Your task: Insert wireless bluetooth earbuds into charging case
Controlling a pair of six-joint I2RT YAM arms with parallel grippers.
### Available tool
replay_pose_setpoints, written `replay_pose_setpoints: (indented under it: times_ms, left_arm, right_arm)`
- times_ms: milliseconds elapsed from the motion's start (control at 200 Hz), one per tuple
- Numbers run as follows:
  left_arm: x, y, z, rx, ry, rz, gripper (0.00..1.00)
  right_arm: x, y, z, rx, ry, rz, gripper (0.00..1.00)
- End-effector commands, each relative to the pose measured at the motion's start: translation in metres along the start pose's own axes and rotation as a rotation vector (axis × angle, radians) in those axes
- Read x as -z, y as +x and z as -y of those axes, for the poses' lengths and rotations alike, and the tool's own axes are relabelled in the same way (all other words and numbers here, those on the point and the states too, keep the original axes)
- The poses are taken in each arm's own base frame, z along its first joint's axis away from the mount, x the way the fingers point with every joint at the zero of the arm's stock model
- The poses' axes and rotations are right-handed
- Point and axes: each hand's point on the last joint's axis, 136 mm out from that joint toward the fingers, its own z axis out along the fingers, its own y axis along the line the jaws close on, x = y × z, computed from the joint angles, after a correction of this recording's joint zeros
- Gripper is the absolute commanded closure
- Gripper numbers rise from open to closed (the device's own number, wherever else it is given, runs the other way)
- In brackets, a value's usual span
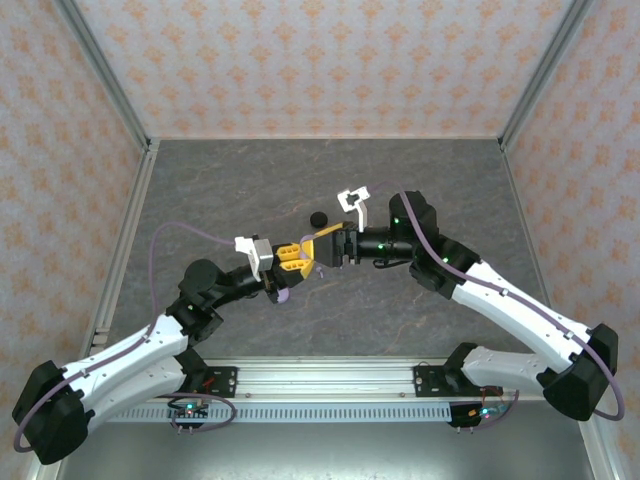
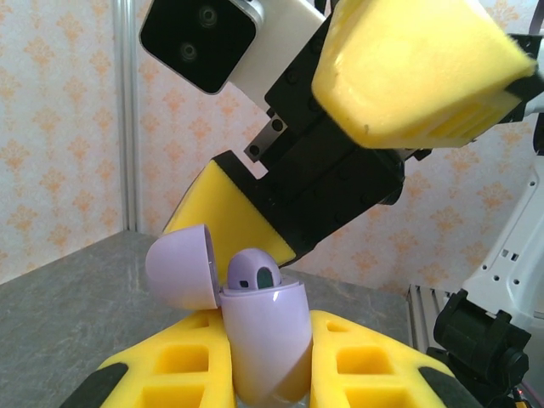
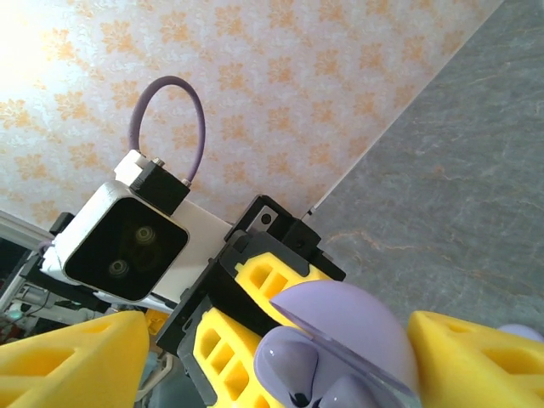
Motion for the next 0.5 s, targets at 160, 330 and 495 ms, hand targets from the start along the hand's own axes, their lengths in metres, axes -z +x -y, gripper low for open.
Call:
replay_pose_setpoints:
  times_ms: [160,330,495]
  left_arm:
    - [-0.003,-0.022,0.007,-0.055,0.025,0.049,1.00]
    - [-0.003,-0.021,0.007,-0.056,0.025,0.044,1.00]
    - [-0.003,-0.020,0.006,-0.055,0.020,0.041,1.00]
  right_arm:
    - [0.009,-0.013,-0.034,0.099,-0.110,0.051,0.26]
    - [0.016,-0.015,-0.040,0.132,-0.118,0.079,0.26]
    - [0.022,-0.011,-0.040,0.149,-0.107,0.091,0.27]
